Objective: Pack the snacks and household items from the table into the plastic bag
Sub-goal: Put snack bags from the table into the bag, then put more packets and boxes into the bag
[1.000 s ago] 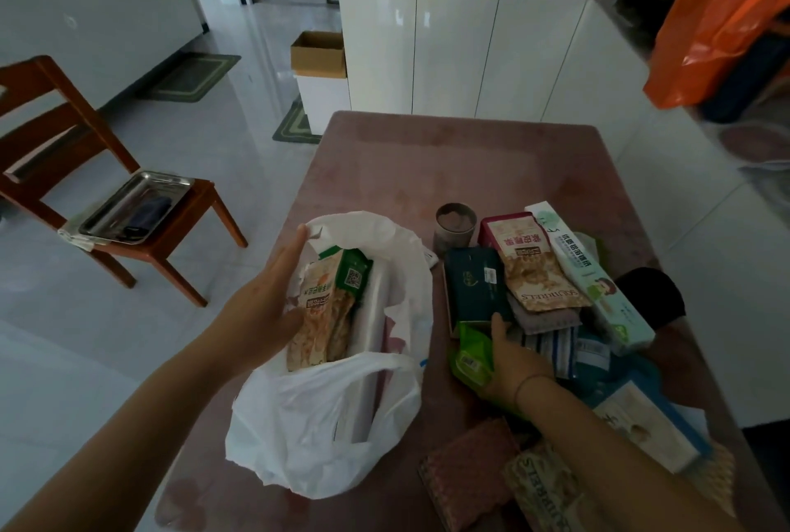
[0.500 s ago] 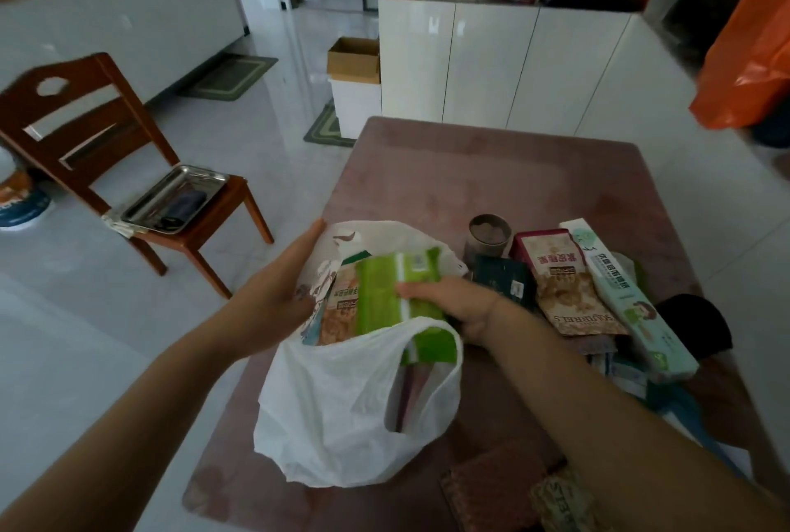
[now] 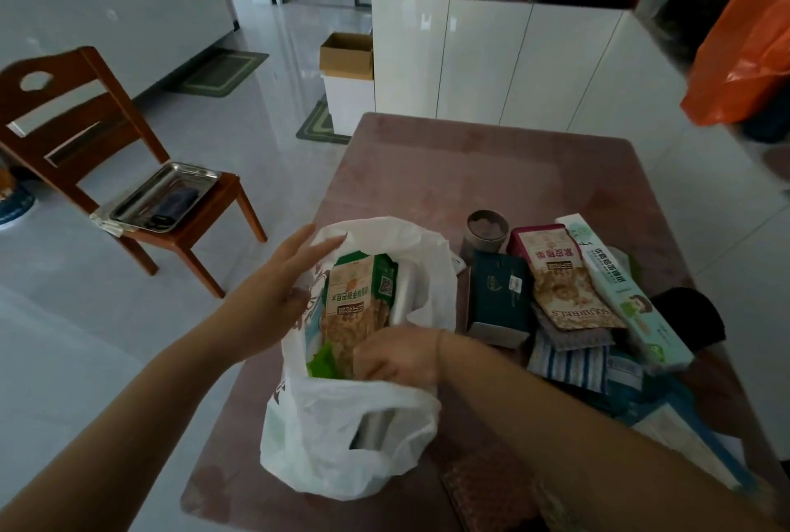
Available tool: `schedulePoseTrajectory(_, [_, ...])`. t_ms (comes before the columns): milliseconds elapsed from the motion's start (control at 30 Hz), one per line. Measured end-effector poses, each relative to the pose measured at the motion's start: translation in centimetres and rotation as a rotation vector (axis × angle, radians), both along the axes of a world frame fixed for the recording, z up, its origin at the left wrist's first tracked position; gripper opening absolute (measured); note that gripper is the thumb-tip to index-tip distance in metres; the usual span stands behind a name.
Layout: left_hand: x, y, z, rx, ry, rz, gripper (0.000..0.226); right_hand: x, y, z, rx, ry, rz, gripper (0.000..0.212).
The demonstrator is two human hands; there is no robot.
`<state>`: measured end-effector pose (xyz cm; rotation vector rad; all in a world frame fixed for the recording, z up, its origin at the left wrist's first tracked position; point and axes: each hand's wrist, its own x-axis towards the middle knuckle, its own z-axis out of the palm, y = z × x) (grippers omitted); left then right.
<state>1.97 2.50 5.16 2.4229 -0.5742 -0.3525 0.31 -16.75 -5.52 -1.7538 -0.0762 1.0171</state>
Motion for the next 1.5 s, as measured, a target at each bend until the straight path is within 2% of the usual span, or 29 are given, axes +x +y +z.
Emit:
schedulePoseTrajectory(33, [0.0, -0.1, 0.0, -0.005, -0.017, -0.028, 0.068, 0.6, -1.5, 0.0, 0.074, 0.071, -0.035, 0.024])
schedulePoseTrajectory(67, [-0.1, -0.2, -0.1, -0.015, -0.024, -0.059, 0.062, 0.6, -3.4, 1.3, 0.145, 0.095, -0.18, 0.019])
schedulePoseTrajectory(100, [0.0, -0.2, -0.1, -0.028, -0.015, -0.083, 0.058, 0.9, -5.7, 2.3, 0.213, 0.069, -0.386, 0.018])
schedulePoseTrajectory(133, [0.0, -0.2, -0.2, -0.036, 0.002, -0.095, 0.055, 1.5, -8.3, 2.5, 0.173, 0.008, -0.638, 0.018])
schedulePoseTrajectory(167, [0.1, -0.3, -0.5, -0.031, 0.016, -0.095, 0.052, 1.8, -10.6, 2.3, 0.045, -0.109, -0.858, 0.018])
schedulePoseTrajectory(200, [0.2, -0.3, -0.7, -0.007, 0.02, -0.083, 0.05, 2.1, -12.6, 1.4, -0.174, -0.221, -1.0, 0.018])
schedulePoseTrajectory(233, [0.2, -0.4, -0.9, 0.032, 0.013, -0.069, 0.049, 2.3, -14.0, 0.1, -0.365, -0.301, -1.084, 0.022])
schedulePoseTrajectory(267, [0.2, -0.5, -1.1, 0.072, 0.007, -0.059, 0.05, 2.3, -15.0, -1.0, -0.511, -0.313, -1.106, 0.034])
schedulePoseTrajectory(367, [0.0, -1.2, -0.9, 0.092, 0.046, -0.045, 0.056, 2.3, -15.1, -3.8, -0.711, -0.238, -0.927, 0.089])
schedulePoseTrajectory(400, [-0.1, -1.5, -0.7, 0.074, 0.067, -0.054, 0.058, 2.3, -14.5, -4.1, -0.769, -0.221, -0.876, 0.101])
schedulePoseTrajectory(500, [-0.2, -1.7, -0.1, 0.003, 0.139, -0.035, 0.07, 2.8, -13.0, -4.9, -0.88, -0.121, -0.814, 0.12])
schedulePoseTrajectory(600, [0.0, -1.2, -0.1, -0.034, 0.205, 0.015, 0.078, 3.4, -12.8, -5.4, -0.849, -0.098, -0.874, 0.12])
schedulePoseTrajectory(667, [0.1, -0.9, 0.1, -0.094, 0.264, 0.07, 0.082, 3.2, -13.4, -5.3, -0.76, -0.105, -0.939, 0.117])
schedulePoseTrajectory(800, [0.6, -0.2, 0.3, -0.157, 0.278, 0.124, 0.084, 1.4, -13.9, -1.9, -0.361, -0.214, -1.043, 0.097])
schedulePoseTrajectory(867, [0.8, -0.1, 0.1, -0.165, 0.276, 0.134, 0.086, 0.2, -12.8, 1.6, -0.117, -0.256, -0.969, 0.088])
schedulePoseTrajectory(967, [0.8, -0.4, -0.1, -0.146, 0.261, 0.14, 0.086, -0.7, -9.4, 5.2, 0.184, -0.14, -0.711, 0.084])
schedulePoseTrajectory(1033, [0.6, -0.6, -0.2, -0.175, 0.27, 0.13, 0.087, -0.4, -6.0, 5.2, 0.165, -0.049, -0.559, 0.072])
schedulePoseTrajectory(1067, [0.4, -0.7, -0.2, -0.206, 0.278, 0.118, 0.086, 0.1, -4.0, 4.7, 0.097, -0.044, -0.517, 0.074])
schedulePoseTrajectory(1200, [-0.1, -1.1, 0.2, -0.25, 0.225, 0.092, 0.08, 3.2, 2.8, 3.7, -0.248, -0.2, -0.571, 0.104])
schedulePoseTrajectory(1300, [0.2, -0.7, 0.3, -0.262, 0.196, 0.134, 0.076, 3.4, 6.6, 3.4, -0.509, -0.321, -0.539, 0.109])
schedulePoseTrajectory(1433, [0.6, -0.2, 0.4, -0.207, 0.215, 0.2, 0.075, 3.5, 7.7, 1.7, -0.483, -0.316, -0.413, 0.094])
schedulePoseTrajectory(1500, [0.8, -0.1, 0.3, -0.204, 0.239, 0.196, 0.077, 3.4, 7.1, 1.3, -0.497, -0.32, -0.334, 0.097])
